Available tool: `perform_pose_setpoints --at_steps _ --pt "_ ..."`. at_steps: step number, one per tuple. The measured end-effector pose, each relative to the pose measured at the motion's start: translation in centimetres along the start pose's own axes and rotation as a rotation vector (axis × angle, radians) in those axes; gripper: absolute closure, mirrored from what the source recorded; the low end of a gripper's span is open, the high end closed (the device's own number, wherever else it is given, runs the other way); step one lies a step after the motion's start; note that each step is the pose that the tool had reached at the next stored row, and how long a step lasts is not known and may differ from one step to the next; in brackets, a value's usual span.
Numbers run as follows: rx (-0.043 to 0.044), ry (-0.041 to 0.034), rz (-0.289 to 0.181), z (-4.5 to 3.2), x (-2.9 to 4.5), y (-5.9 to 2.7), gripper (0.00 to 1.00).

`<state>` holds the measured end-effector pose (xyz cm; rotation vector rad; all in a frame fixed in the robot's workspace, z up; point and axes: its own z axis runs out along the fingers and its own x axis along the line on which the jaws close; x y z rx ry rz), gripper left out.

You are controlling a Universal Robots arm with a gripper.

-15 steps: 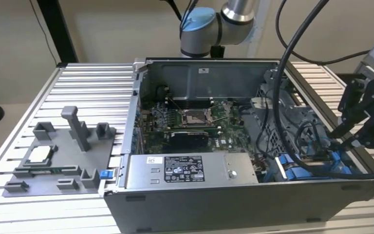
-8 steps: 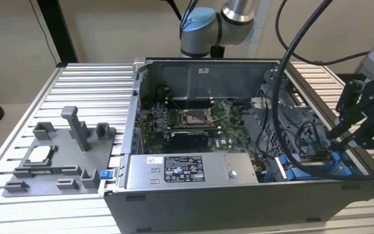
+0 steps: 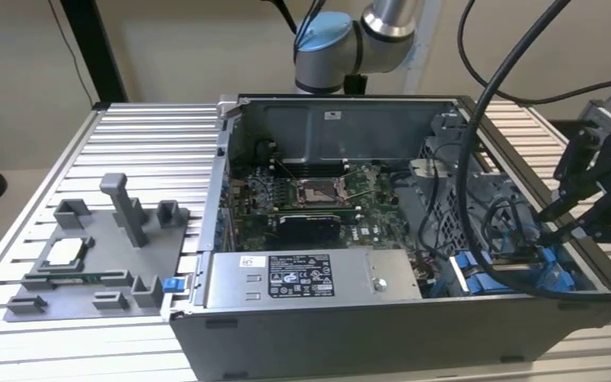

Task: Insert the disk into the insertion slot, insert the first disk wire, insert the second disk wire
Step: 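Insert the second disk wire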

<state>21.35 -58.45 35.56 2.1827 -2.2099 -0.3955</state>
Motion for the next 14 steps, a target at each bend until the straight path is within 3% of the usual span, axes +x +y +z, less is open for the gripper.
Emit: perform_pose_setpoints --at_steps 7,11,14 --pt "0.0025 -0.0235 0.014 0.05 0.57 -0.03 0.0" --pt "0.0037 -0.0291 0.021 -0.01 1.15 -0.04 0.0" --pt "0.0037 -0.0294 0.021 -0.03 1.25 -0.04 0.0"
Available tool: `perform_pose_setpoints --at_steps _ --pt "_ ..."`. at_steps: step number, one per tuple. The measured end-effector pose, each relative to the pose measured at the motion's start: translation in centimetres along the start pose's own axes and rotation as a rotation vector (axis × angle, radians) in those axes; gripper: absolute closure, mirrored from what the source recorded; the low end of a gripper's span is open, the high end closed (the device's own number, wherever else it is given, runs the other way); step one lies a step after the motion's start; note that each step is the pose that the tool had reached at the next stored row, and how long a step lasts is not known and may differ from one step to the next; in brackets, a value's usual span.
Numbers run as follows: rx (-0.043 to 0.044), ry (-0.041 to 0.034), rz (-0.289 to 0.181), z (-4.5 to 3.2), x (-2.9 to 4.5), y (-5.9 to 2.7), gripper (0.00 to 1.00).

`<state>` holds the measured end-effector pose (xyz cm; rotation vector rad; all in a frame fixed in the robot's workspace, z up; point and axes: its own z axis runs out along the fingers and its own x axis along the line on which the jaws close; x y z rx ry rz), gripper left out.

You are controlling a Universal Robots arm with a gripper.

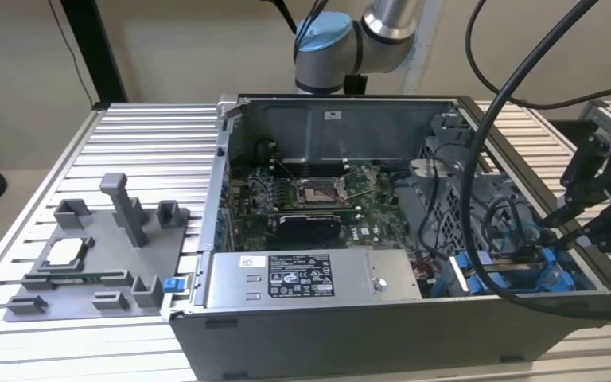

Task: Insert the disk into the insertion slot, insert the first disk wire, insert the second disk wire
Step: 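Insert the second disk wire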

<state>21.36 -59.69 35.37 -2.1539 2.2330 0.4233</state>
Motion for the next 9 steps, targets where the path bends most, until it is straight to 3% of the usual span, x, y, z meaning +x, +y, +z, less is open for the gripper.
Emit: perform_pose_setpoints --at_steps 5,9 --pt "0.0 -0.0002 0.0 0.0 0.01 0.01 0.0" --pt "0.0013 -0.0052 -0.001 0.08 0.02 -0.01 0.0"
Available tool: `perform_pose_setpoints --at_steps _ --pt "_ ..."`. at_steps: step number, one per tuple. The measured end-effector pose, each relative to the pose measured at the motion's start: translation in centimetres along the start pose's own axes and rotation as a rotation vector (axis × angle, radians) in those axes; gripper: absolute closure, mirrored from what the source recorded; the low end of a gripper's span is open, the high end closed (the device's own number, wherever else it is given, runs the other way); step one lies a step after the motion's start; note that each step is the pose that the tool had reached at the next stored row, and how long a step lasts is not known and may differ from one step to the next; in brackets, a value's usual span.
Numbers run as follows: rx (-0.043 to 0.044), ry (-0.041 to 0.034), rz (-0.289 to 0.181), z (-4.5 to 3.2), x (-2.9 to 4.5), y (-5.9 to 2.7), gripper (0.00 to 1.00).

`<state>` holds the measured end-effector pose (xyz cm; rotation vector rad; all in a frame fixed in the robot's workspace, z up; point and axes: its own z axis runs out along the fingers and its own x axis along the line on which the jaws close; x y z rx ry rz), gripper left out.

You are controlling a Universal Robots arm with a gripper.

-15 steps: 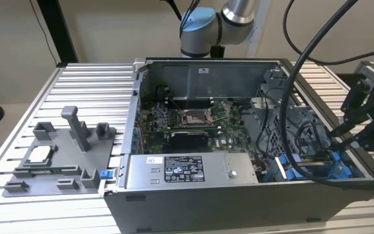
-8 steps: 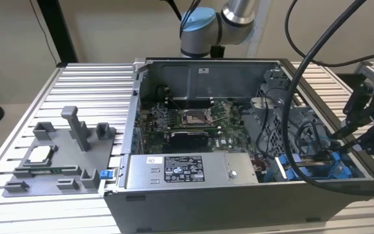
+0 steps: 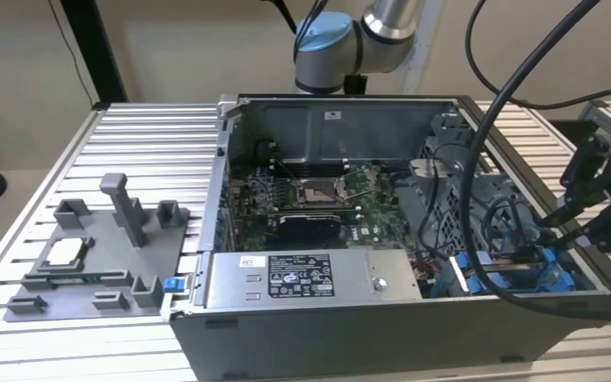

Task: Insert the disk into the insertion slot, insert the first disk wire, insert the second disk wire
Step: 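Insert the second disk wire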

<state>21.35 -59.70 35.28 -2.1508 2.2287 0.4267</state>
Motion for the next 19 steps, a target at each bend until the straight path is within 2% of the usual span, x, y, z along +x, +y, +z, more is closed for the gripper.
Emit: perform_pose_setpoints --at_steps 8,15,19 --pt "0.0011 -0.0042 0.001 0.18 0.0 -0.04 0.0" --pt "0.0039 -0.0156 0.003 0.43 0.05 -0.08 0.0" --pt "0.0071 -0.0254 0.002 0.46 0.05 -0.08 0.0"
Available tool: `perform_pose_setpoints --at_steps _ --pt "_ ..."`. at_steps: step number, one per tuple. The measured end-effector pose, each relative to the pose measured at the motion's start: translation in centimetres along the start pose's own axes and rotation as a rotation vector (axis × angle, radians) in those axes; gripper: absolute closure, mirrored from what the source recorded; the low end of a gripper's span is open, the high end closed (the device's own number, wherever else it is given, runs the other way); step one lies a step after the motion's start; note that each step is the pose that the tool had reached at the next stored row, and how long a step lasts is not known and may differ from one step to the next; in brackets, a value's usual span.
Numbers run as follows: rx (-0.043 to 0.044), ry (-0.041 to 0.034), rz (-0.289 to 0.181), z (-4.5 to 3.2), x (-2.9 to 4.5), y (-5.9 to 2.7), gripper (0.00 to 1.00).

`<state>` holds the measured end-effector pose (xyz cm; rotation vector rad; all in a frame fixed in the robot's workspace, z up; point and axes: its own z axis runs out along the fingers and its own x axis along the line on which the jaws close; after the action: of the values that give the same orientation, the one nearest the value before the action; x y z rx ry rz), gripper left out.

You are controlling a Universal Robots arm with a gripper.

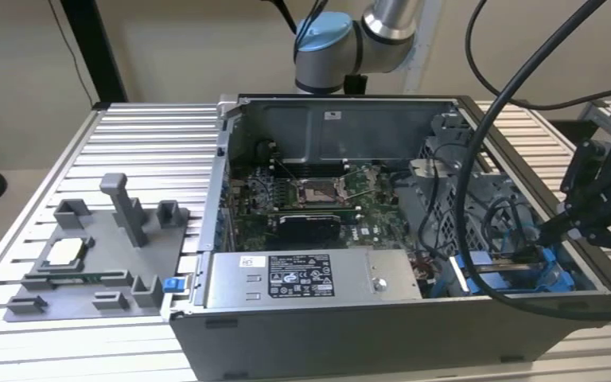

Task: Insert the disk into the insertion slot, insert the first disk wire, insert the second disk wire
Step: 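Insert the second disk wire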

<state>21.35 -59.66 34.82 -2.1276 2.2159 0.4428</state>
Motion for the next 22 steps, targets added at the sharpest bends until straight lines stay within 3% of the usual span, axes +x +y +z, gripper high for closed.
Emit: perform_pose_setpoints --at_steps 1,2,8,15,22 --pt "0.0002 -0.0017 0.0 0.0 0.0 0.0 0.0" --pt "0.0005 -0.0036 0.0 0.0 0.0 0.0 1.0" --pt "0.0004 -0.0161 -0.001 -0.01 0.0 0.01 1.0" --pt "0.0003 -0.0201 -0.001 -0.01 0.0 0.01 1.0" --pt "-0.0011 -0.0319 -0.003 -0.08 0.28 0.0 1.0"
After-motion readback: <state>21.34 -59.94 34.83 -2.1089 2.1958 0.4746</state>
